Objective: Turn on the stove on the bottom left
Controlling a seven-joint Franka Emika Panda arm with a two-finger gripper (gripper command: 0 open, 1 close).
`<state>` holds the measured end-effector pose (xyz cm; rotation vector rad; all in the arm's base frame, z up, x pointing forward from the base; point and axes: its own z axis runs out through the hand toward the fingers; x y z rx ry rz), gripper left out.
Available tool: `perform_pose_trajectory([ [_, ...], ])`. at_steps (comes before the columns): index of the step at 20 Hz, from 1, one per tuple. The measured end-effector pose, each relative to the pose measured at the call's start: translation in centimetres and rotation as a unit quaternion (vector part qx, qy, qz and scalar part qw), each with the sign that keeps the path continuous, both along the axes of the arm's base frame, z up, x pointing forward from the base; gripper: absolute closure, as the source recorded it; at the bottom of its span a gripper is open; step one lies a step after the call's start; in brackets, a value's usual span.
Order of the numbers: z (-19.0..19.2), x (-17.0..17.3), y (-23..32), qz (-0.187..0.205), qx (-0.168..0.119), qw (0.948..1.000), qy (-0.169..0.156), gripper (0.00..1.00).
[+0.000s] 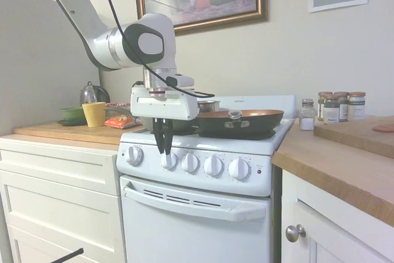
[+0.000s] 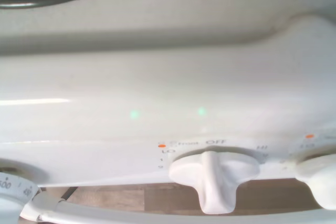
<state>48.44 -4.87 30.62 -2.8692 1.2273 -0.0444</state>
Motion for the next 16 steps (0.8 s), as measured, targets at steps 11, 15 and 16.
perform_pose_trajectory([
  [11, -0.2, 0.8, 0.2, 0.003, -0.002, 1.0, -0.001, 1.0],
  [15, -0.2, 1.0, 0.4, 0.004, -0.002, 1.0, -0.002, 1.0],
  [16, -0.1, 1.1, 0.4, 0.004, -0.002, 1.0, -0.003, 1.0],
])
